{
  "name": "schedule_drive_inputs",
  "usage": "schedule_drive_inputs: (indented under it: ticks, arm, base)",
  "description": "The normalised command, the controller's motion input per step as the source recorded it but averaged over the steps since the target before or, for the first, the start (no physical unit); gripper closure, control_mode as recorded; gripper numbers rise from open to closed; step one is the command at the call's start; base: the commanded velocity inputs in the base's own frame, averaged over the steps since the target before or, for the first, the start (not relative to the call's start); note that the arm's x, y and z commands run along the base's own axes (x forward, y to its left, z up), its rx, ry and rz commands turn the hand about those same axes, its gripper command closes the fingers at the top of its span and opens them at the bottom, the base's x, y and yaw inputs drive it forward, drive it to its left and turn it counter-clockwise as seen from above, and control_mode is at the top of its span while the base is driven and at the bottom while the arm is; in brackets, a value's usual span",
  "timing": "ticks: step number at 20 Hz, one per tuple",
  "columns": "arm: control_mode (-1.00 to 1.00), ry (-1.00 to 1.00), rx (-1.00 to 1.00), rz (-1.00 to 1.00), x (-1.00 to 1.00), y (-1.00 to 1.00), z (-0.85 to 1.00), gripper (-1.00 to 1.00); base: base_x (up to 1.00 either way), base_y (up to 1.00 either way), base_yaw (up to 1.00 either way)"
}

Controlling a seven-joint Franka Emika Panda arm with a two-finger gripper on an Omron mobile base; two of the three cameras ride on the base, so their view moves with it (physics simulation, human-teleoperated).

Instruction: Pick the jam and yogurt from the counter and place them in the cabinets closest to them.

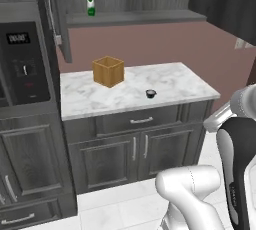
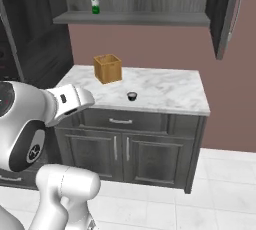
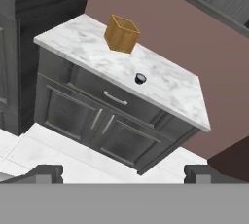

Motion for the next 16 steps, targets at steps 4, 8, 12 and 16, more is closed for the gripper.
schedule_drive_inputs:
  ticks: [4, 8, 12, 16]
  arm:
    - [1.00, 0.00, 0.00, 0.00, 0.00, 0.00, 0.00, -1.00]
    - [1.00, 0.00, 0.00, 0.00, 0.00, 0.00, 0.00, -1.00]
    - [1.00, 0.00, 0.00, 0.00, 0.00, 0.00, 0.00, -1.00]
    - [1.00, 0.00, 0.00, 0.00, 0.00, 0.00, 0.00, -1.00]
  base:
    - [0.00, -0.58, 0.00]
    - [0.00, -0.03, 0.00]
    - [0.07, 0.00, 0.00]
    - [0.33, 0.00, 0.00]
